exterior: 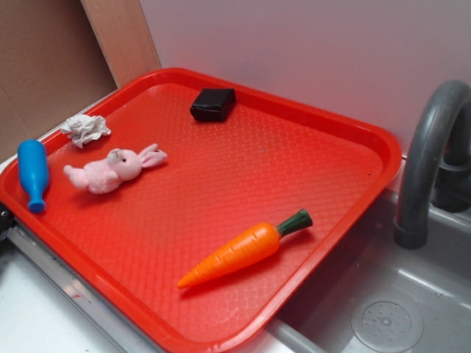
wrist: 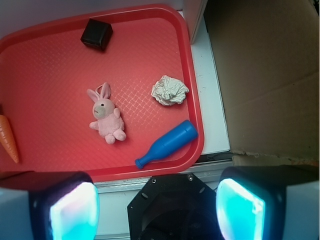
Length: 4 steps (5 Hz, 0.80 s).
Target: Grab the white paper.
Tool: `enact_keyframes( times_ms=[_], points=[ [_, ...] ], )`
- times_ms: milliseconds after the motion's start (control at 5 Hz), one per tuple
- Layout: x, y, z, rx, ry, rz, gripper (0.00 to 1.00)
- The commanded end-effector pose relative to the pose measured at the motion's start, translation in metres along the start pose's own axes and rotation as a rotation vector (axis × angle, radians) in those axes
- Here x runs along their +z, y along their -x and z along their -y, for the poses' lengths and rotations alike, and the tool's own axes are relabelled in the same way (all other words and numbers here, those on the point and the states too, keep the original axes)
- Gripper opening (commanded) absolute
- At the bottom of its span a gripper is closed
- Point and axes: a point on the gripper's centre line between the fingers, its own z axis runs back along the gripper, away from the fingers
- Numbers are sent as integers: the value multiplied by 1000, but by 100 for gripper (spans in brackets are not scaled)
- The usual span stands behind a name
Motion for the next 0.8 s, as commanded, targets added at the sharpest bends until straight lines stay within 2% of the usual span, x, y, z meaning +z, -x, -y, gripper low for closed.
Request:
enact_keyframes(
  times_ms=[0, 400, 600],
  points=[
    [0, 0, 0, 0, 0, 0, 100],
    [-11, -48, 5, 80, 15, 0, 100],
    [-18, -60, 6, 109, 4, 0, 100]
  ],
)
